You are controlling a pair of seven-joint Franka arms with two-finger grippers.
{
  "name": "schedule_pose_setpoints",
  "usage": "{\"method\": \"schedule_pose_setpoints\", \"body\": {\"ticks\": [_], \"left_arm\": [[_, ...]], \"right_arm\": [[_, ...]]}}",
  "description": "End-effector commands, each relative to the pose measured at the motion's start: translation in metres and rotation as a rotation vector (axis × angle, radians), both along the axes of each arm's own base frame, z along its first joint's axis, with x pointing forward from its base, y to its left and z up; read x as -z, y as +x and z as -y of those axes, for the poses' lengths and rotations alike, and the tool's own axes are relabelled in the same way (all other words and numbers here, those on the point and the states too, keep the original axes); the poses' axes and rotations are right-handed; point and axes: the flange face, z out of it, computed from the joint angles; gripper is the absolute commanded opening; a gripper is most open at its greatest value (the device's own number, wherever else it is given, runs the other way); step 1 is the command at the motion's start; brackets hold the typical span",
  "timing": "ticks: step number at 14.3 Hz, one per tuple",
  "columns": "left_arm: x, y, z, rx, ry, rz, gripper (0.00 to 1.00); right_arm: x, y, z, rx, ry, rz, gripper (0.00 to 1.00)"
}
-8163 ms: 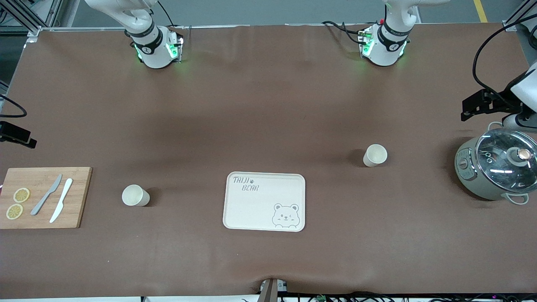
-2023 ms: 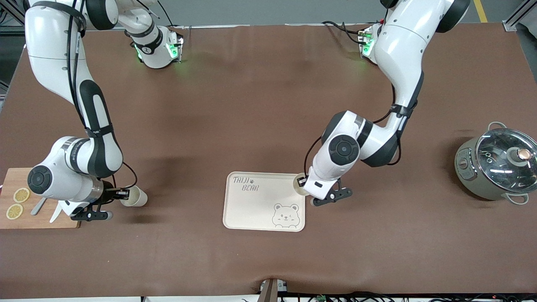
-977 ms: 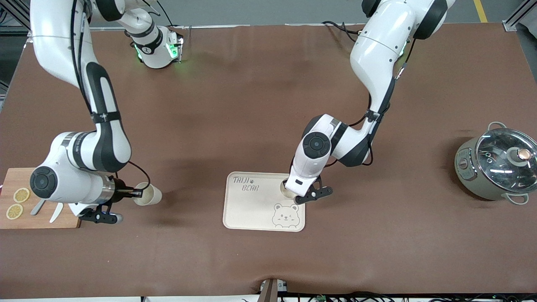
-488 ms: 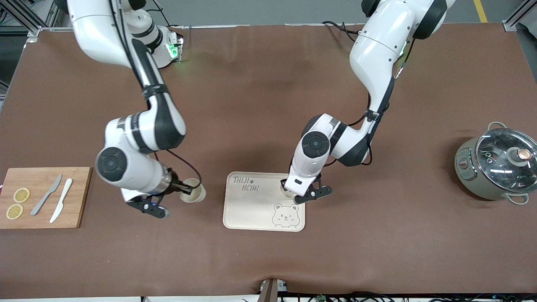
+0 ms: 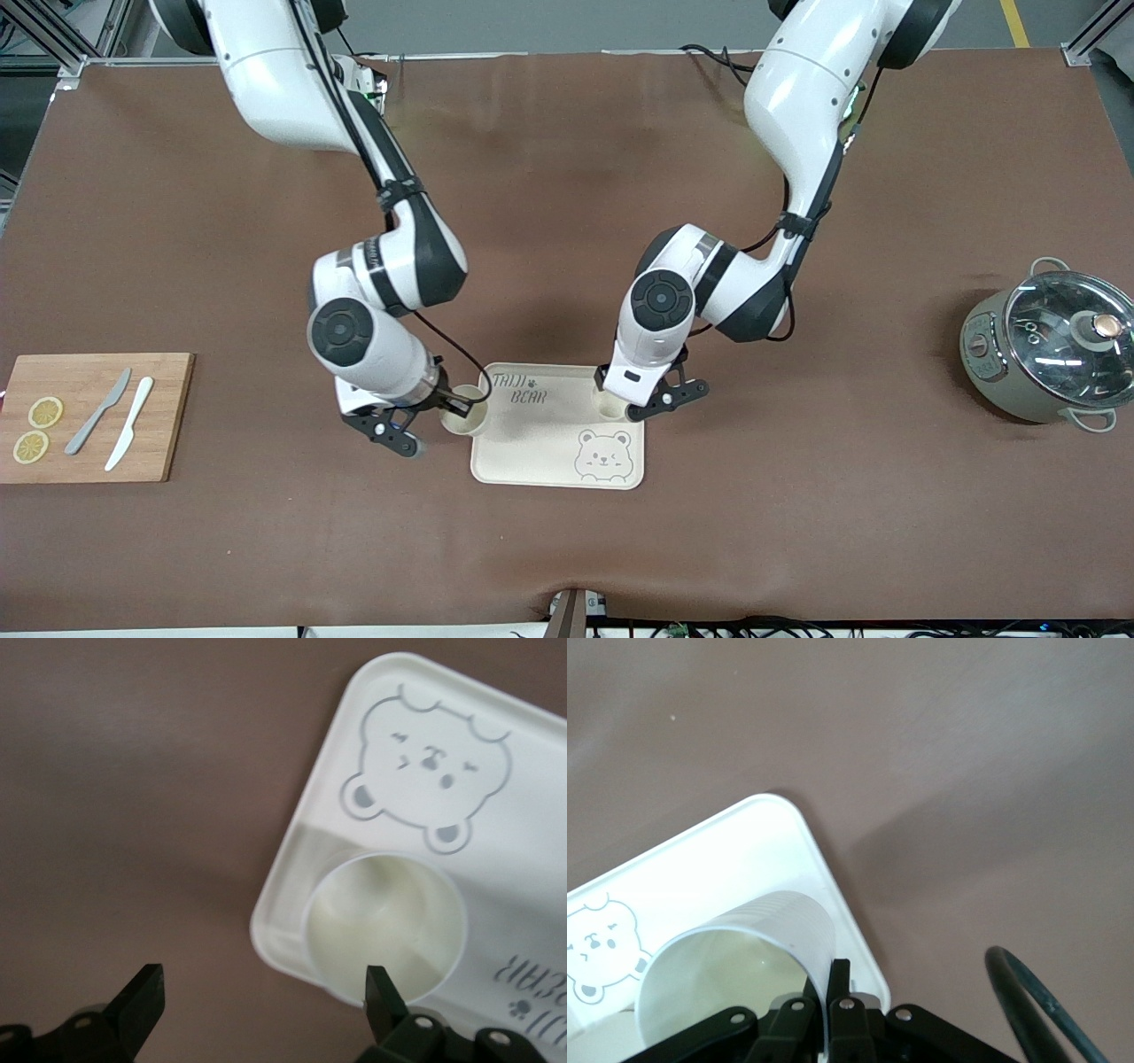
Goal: Place white IKEA cup upright on tray with both arms
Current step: 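Release the cup with the left gripper while the right gripper carries its cup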
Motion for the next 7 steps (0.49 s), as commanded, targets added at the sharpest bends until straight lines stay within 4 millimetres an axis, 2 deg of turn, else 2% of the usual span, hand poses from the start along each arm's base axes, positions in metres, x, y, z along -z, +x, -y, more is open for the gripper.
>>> {"method": "schedule_pose_setpoints", "body": {"ticks": [1,2,5,7], "left_arm": [[-0.061,-0.005,-0.018,0.026,0.040,-0.014,1.00],[-0.084,-0.002,-0.031,0.036,0.035,-0.016,1.00],[-0.136,0.011,-0.081,0.061,0.030,-0.030,1.00],[-0.157,0.025,-0.124,0.091,0.018,-0.036,1.00]], "right_arm": [[0.016,0.007,-0.035,0.049,0.007,0.024,0.00],[0.022,0.007,-0.042,0.055,0.010,0.037,0.00],[0.043,0.004,-0.050,0.059,0.007,0.049,0.00],[0.050,0.004,-0.051,0.061,0.006,0.054,0.00]]}}
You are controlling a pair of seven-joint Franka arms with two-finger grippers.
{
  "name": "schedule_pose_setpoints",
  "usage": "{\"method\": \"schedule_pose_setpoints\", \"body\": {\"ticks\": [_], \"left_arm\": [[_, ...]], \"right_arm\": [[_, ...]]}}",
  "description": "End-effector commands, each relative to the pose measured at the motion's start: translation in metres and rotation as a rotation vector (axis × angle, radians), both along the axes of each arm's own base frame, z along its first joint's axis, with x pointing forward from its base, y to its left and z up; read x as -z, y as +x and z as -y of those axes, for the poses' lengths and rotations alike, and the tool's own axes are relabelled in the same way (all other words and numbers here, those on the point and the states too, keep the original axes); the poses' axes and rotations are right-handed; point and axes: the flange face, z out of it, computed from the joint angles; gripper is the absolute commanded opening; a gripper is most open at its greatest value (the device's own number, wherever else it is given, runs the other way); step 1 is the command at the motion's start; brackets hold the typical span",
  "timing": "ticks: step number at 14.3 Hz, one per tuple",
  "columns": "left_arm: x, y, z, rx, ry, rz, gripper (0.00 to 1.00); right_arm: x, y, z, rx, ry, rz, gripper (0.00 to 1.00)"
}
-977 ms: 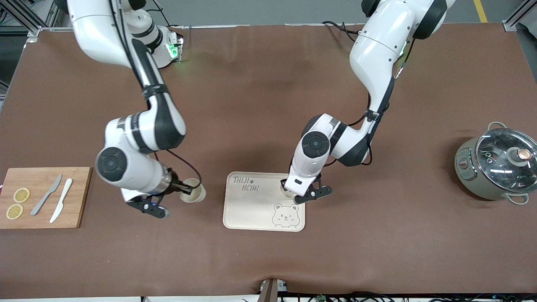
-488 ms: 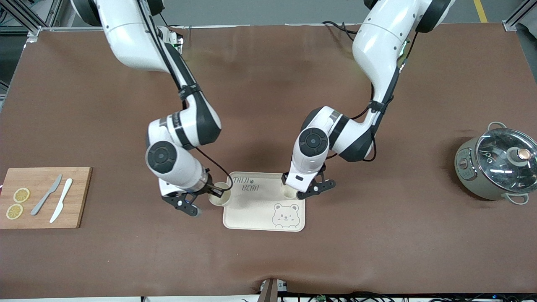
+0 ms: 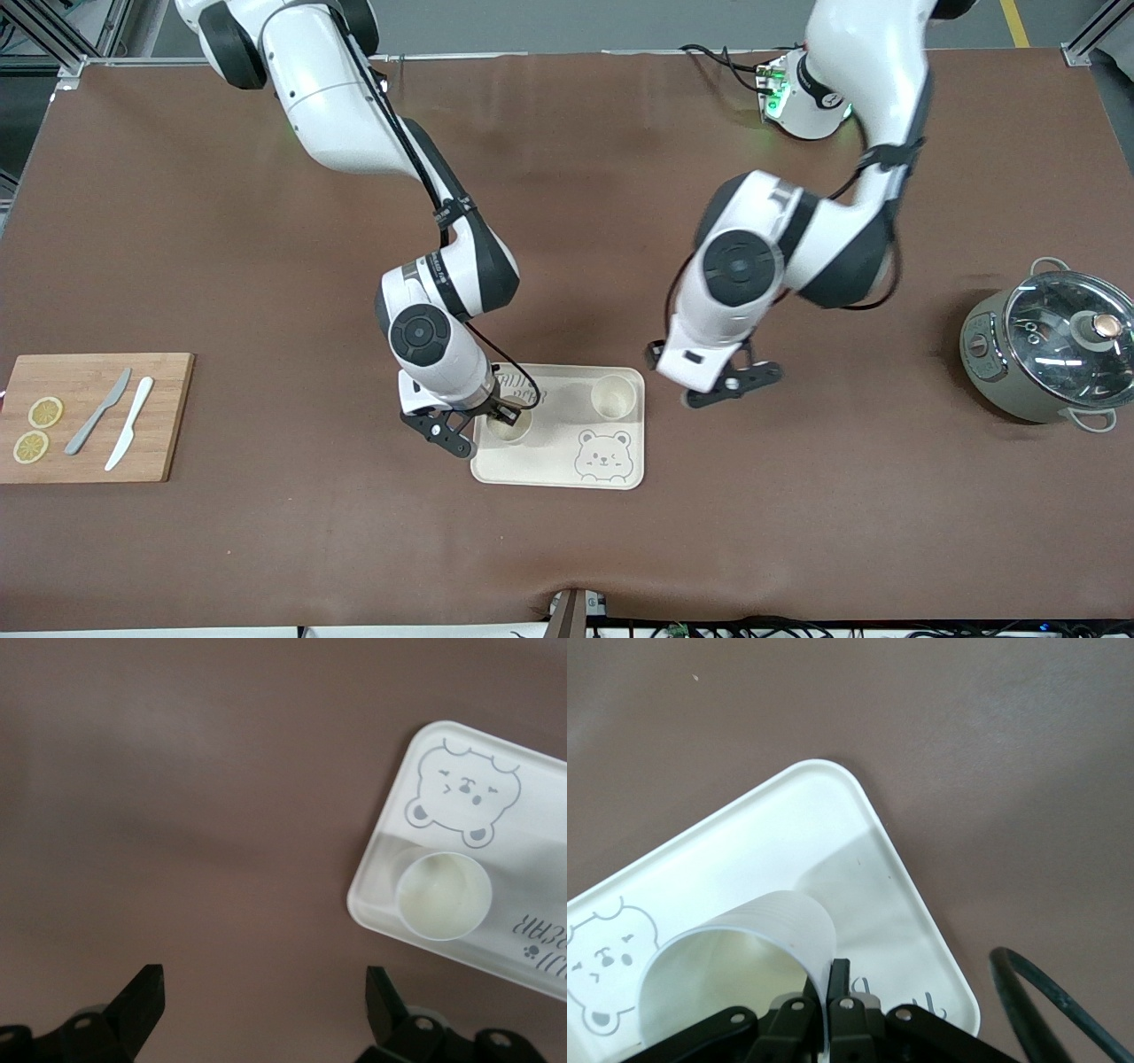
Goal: Place white IKEA cup upright on tray with both arms
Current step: 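Withdraw the left gripper while the right gripper lowers its cup onto the tray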
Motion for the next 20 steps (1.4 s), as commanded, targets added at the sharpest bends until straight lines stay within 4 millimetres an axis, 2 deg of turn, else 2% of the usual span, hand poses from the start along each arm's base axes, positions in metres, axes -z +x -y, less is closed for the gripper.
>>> {"method": "schedule_pose_setpoints", "body": {"ticks": [1,3,5,6,9,13,15,16,17,18,20], "left_arm": [[-0.026,0.015,-0.059,0.042,-0.011,-0.004,1.00],[-0.033,0.026,-0.092,0.077,-0.028,-0.005,1.00],[-0.050,0.033,-0.123,0.108,-0.039,0.016,1.00],[-0.069,0.034,-0.146,0.123,-0.045,0.031,1.00],[-0.096,0.031,-0.197,0.170,-0.064,0.011,1.00],[-0.140,0.020,-0.226,0.150,-0.073,0.058,1.00],[-0.175,0.007,-0.238,0.151,-0.068,0.109,1.00],[-0.185,0.001,-0.241,0.179,-0.063,0.115,1.00],[-0.196,-0.006,-0.255,0.197,-0.062,0.104,1.00],[-0.204,-0.017,-0.260,0.213,-0.069,0.079,1.00],[-0.226,-0.034,-0.277,0.198,-0.077,0.095,1.00]], "right_arm": [[0.005,0.003,-0.008,0.018,0.008,0.011,0.00],[0.014,0.001,-0.012,0.023,0.007,0.019,0.00],[0.019,0.001,-0.013,0.023,0.006,0.021,0.00],[0.020,0.001,-0.012,0.025,0.005,0.020,0.00],[0.024,-0.002,-0.017,0.018,0.004,0.020,0.00],[0.026,-0.002,-0.016,0.018,0.002,0.018,0.00],[0.026,-0.001,-0.015,0.018,0.001,0.018,0.34],[0.027,-0.001,-0.014,0.018,-0.001,0.018,0.48],[0.027,-0.002,-0.014,0.015,-0.001,0.016,0.50],[0.027,-0.002,-0.014,0.013,-0.002,0.017,0.70],[0.026,-0.001,-0.014,0.009,-0.004,0.020,1.00]]}}
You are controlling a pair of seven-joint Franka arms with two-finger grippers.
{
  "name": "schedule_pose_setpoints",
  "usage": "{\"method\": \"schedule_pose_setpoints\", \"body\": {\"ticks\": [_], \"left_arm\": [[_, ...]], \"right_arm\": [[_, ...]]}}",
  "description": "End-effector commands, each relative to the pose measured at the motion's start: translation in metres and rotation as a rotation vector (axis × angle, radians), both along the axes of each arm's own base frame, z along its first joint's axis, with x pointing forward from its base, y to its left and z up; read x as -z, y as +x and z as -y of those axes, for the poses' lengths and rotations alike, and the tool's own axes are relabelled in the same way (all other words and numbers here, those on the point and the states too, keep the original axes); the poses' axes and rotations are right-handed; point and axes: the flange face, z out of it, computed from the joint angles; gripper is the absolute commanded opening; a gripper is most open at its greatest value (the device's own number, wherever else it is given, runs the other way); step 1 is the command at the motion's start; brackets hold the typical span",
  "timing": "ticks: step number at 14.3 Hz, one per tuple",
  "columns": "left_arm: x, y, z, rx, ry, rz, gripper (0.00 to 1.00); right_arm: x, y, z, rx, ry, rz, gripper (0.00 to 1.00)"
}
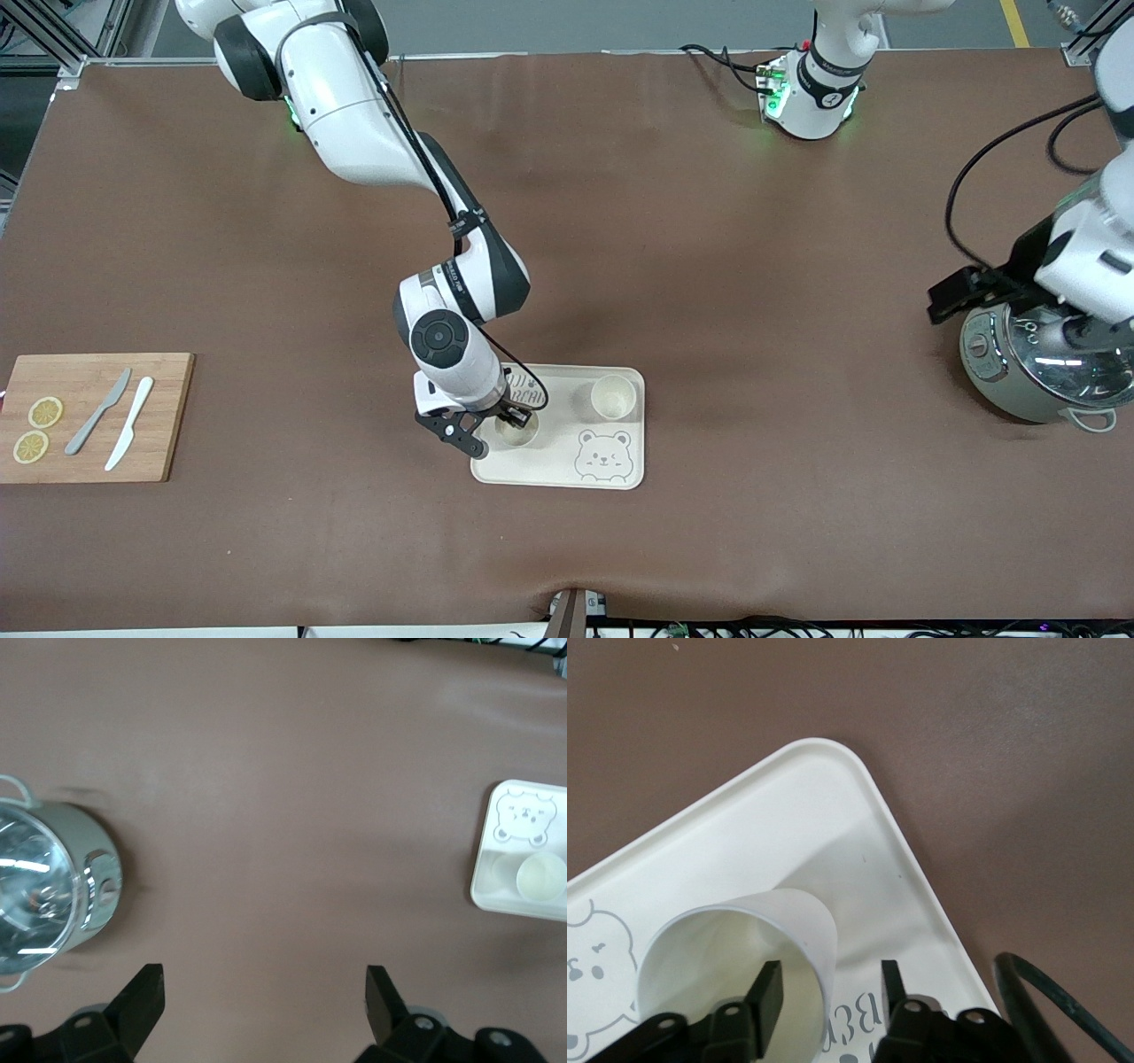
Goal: Place white IKEA cup upright on tray with both arms
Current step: 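Open the right gripper and lift it away from the cup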
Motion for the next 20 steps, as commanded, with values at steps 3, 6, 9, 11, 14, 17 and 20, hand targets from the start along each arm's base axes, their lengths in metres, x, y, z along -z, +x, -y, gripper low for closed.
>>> {"method": "schedule_pose_setpoints", "body": {"ticks": [3,6,9,11,14,17,20], "left_arm": [[-0.038,-0.037,-0.032,0.039,-0.014,0.012,1.00],[-0.047,-0.041,-0.041,0.106,-0.021,0.031,1.00],[-0.053,-0.058,-0.047,0.185,-0.025,-0.004,1.00],[-0.046,-0.064,-0.049,0.183,-0.016,-0.017,1.00],[-0.033,-0.067,-0.047,0.187,-0.009,0.020,1.00],[-0.030,-0.065,-0.052,0.177,-0.009,0.026,1.00],[-0.028,-0.062,-0.063,0.159,-0.010,0.028,1.00]], "right_arm": [[0.000,0.003,-0.004,0.002,-0.001,0.013,1.00],[-0.010,0.004,-0.004,-0.002,0.001,0.014,1.00],[-0.035,0.005,-0.004,-0.017,0.003,0.039,1.00],[-0.055,0.005,0.007,-0.031,0.000,0.016,1.00],[-0.099,-0.002,0.017,-0.086,-0.015,-0.040,1.00],[-0.165,-0.006,0.052,-0.123,-0.013,-0.098,1.00],[-0.240,-0.020,0.103,-0.179,-0.001,-0.171,1.00]]}}
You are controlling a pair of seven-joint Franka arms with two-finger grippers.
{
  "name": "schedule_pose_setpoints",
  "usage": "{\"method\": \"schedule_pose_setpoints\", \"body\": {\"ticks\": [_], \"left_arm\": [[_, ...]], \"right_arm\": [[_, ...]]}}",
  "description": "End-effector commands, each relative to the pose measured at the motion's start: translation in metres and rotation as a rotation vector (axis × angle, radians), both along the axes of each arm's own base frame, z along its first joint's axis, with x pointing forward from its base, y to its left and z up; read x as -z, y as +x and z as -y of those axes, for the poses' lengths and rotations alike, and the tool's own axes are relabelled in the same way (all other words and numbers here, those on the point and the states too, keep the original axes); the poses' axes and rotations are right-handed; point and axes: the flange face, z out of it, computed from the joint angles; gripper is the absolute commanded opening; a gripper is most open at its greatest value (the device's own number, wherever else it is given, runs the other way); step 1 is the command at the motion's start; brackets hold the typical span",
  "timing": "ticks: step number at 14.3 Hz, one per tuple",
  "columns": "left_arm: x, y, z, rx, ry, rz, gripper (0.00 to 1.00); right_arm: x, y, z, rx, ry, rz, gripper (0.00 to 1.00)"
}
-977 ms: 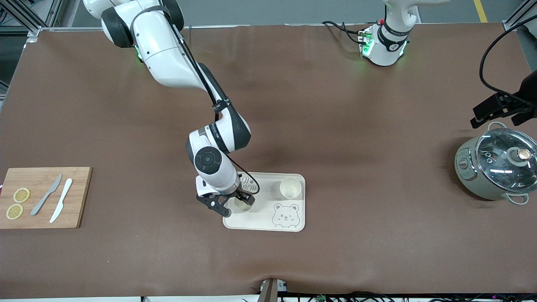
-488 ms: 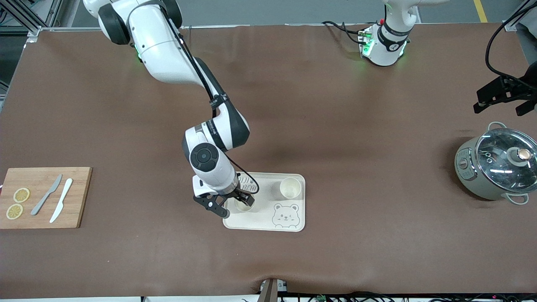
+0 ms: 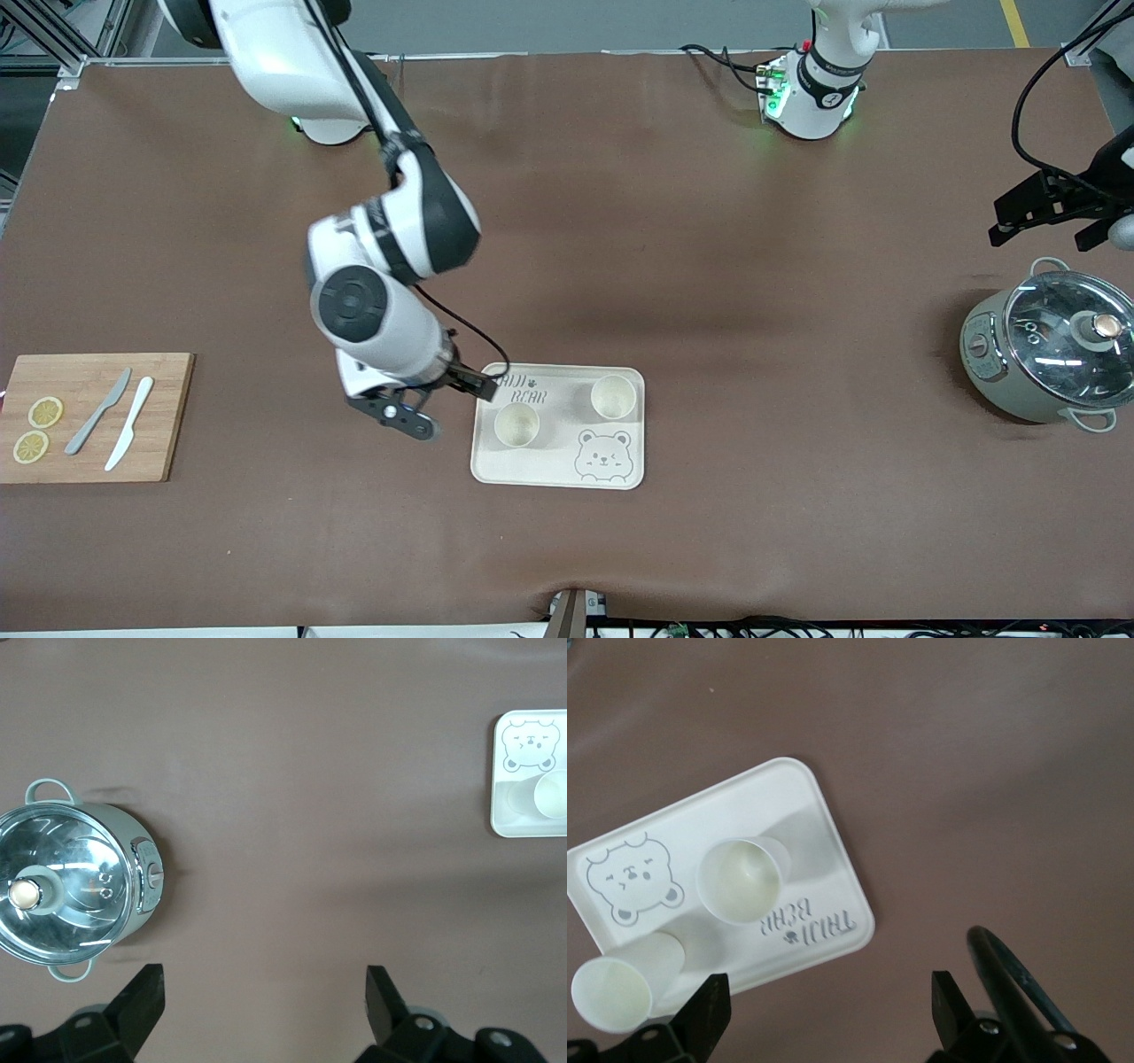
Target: Place white IKEA cup upright on tray with both arms
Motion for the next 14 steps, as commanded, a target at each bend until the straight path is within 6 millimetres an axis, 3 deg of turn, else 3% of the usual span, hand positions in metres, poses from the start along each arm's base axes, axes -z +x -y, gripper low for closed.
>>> {"method": "schedule_pose_setpoints", "body": {"ticks": [1,4,7,9,11,14], "left_arm": [[-0.002,-0.005,-0.010,0.000,-0.009,0.013,1.00],[0.000,-0.004,-0.009,0.002,-0.009,0.010,1.00],[0.003,0.000,-0.011,0.000,-0.007,0.007,1.00],[0.010,0.002,-0.012,-0.005,-0.002,-0.007,1.00],[0.017,0.006,-0.012,0.004,0.041,-0.021,1.00],[0.025,0.010,-0.010,0.019,0.083,-0.035,1.00]], "right_arm": [[-0.073,-0.020,0.050,-0.049,0.022,-0.053,1.00],[-0.133,-0.046,0.102,-0.091,0.030,-0.102,1.00],[-0.171,-0.081,0.157,-0.154,0.003,-0.098,1.00],[-0.184,-0.095,0.209,-0.208,0.009,-0.091,1.00],[-0.186,-0.098,0.268,-0.252,0.039,-0.098,1.00],[-0.186,-0.097,0.336,-0.302,0.057,-0.084,1.00]]}}
